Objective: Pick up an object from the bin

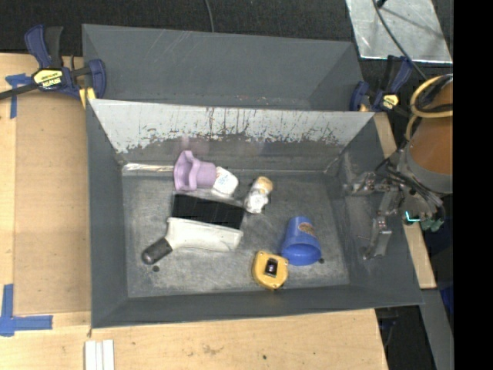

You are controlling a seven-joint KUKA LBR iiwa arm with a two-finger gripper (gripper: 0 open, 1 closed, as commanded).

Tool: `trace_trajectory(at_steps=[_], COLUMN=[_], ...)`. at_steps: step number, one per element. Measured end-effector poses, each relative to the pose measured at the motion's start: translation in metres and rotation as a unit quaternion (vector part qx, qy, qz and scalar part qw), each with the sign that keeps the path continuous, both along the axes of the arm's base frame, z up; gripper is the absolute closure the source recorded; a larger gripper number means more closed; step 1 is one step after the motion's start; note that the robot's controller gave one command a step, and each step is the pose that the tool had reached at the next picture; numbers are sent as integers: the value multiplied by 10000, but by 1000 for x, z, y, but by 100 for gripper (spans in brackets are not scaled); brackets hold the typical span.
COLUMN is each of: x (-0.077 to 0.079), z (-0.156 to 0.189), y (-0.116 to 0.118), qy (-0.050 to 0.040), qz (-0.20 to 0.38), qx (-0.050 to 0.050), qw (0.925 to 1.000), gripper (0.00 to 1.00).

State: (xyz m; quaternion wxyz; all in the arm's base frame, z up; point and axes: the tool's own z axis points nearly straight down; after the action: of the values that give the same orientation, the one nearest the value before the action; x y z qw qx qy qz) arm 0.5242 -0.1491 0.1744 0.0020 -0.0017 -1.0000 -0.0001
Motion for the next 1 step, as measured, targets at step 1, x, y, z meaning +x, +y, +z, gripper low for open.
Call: trace_trajectory(at_steps=[1], x=[1], z=[4], y=[1], qy=[-31], qz=[16], qx=[-6], qw=[10000], gripper=[0])
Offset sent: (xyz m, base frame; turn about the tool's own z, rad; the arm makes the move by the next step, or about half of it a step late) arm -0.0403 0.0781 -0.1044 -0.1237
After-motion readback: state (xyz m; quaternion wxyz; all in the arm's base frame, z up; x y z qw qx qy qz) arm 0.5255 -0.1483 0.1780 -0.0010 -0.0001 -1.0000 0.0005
